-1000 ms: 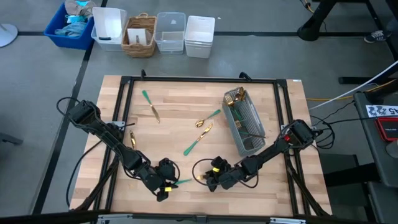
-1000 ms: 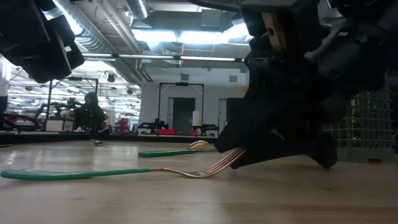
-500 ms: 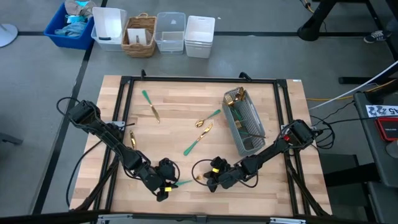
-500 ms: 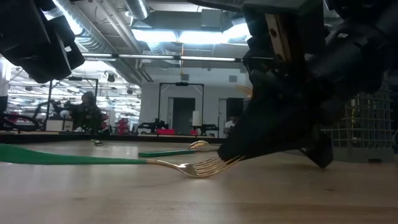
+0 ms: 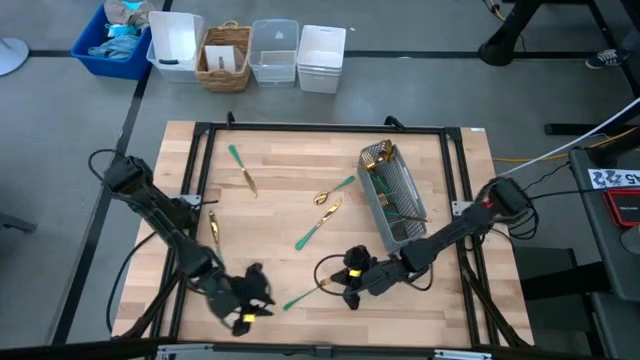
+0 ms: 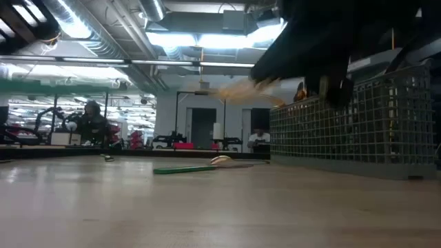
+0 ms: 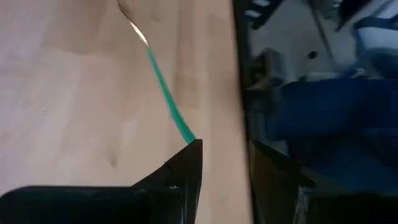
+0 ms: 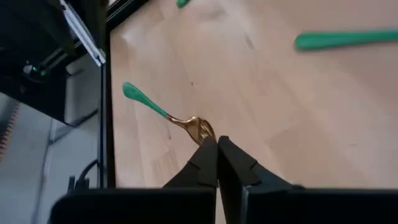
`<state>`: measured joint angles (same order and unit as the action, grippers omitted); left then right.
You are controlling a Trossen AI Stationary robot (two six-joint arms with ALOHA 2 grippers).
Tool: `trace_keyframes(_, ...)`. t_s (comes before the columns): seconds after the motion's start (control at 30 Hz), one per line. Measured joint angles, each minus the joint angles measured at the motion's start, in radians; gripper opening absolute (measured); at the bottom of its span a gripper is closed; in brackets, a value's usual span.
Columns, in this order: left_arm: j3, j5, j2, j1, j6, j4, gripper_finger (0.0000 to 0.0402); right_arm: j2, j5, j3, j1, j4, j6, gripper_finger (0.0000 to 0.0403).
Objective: Sort silverware
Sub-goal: Put the bottom fork in the middle section of the basket
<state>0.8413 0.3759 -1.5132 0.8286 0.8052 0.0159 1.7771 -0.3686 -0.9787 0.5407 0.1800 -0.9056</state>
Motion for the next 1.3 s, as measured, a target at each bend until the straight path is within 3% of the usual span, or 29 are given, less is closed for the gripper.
trace_keyframes(0.23, 0.0, 0.239, 0.055, 0.136, 0.009, 0.002, 0.0123, -0.261, -0.095, 0.0, 0.0, -0.235, 0.135, 0.0003)
trace_keyframes(0.5, 0.0, 0.406, 0.056, 0.156, 0.081, 0.037, 0.0123, -0.578, -0.247, -0.001, 0.0, -0.42, 0.452, 0.0002)
trace_keyframes(0.87, 0.0, 0.44, 0.056, 0.081, 0.078, 0.051, 0.0123, -0.913, -0.435, -0.001, 0.002, -0.662, 1.083, 0.0002)
trace_keyframes(1.07, 0.0, 0.44, 0.056, 0.032, 0.078, 0.053, 0.0123, -1.012, -0.58, -0.002, 0.002, -0.753, 1.287, 0.0004)
trace_keyframes(1.3, 0.0, 0.44, 0.056, -0.023, 0.078, 0.056, 0.0123, -1.02, -0.652, -0.002, 0.002, -0.91, 1.452, 0.0004)
